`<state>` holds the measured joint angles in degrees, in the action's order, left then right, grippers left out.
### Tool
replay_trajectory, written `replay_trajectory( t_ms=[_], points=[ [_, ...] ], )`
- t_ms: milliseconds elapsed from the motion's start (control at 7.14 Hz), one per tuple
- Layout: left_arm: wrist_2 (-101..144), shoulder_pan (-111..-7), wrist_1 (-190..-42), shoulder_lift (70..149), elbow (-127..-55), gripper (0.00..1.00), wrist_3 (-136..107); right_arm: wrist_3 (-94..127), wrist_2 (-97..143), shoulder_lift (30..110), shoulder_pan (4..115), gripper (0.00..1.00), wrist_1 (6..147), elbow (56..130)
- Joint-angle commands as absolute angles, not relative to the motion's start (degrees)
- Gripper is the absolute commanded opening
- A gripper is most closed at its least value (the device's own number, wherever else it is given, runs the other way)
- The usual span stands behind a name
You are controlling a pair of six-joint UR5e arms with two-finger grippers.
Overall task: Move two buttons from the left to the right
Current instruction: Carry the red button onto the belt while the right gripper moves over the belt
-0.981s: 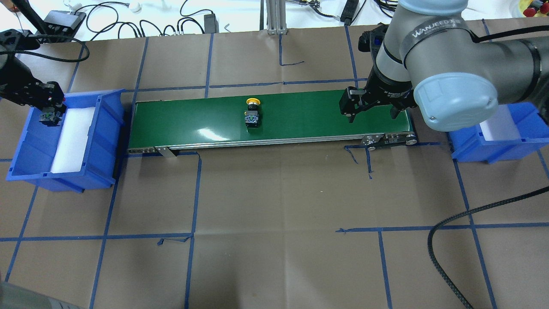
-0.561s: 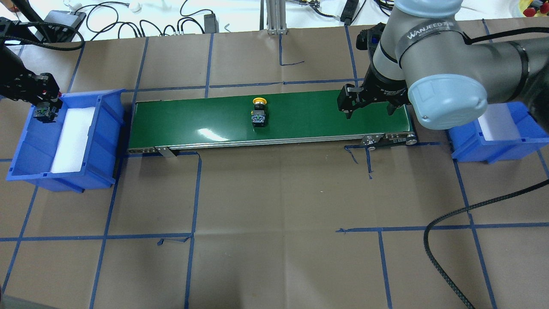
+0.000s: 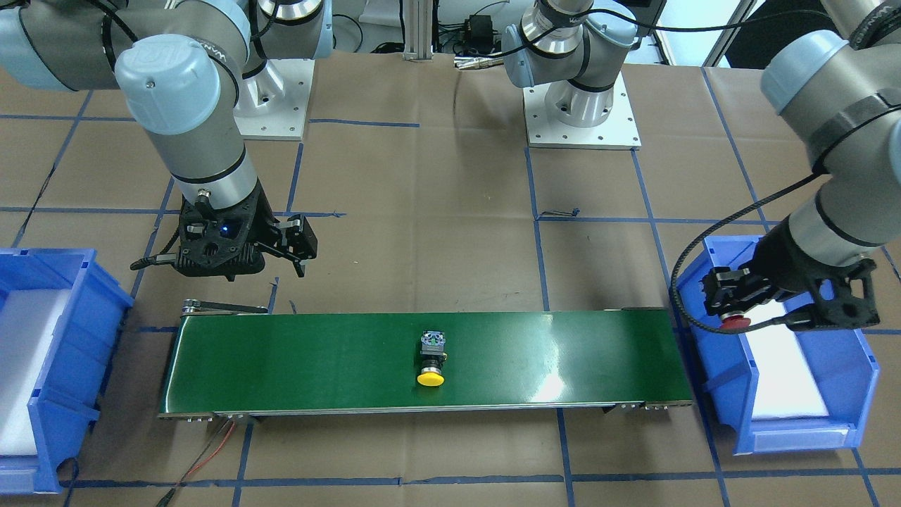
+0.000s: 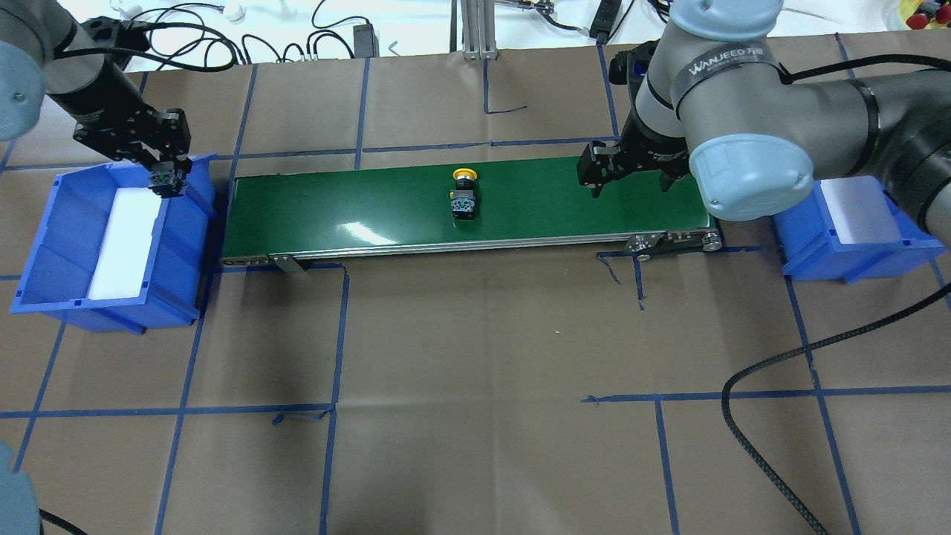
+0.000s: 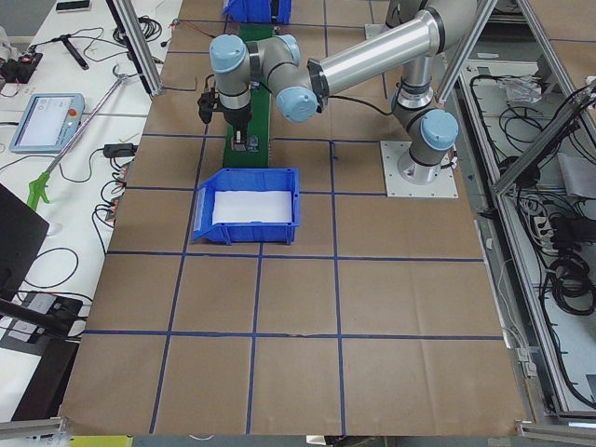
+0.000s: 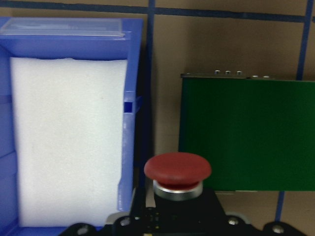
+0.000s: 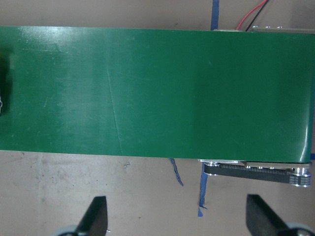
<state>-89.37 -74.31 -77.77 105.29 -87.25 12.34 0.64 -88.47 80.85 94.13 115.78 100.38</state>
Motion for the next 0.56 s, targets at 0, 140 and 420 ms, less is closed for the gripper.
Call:
replay_trajectory(
  t_ms=[0, 140, 420],
  points=[
    [-89.7, -80.0, -77.7, 105.6, -87.4, 0.14, 6.3, 0.6, -88.5, 79.8, 94.1, 1.00, 117.2, 100.4],
    [-89.7, -80.4, -77.4, 106.3, -88.2, 0.14, 6.0, 0.6, -88.5, 79.4, 94.1, 1.00, 117.9, 100.4],
    [-89.6, -80.8, -76.0, 109.1, -88.9, 0.14, 4.1, 0.6, -88.5, 79.0, 94.1, 1.00, 118.2, 100.4]
  ],
)
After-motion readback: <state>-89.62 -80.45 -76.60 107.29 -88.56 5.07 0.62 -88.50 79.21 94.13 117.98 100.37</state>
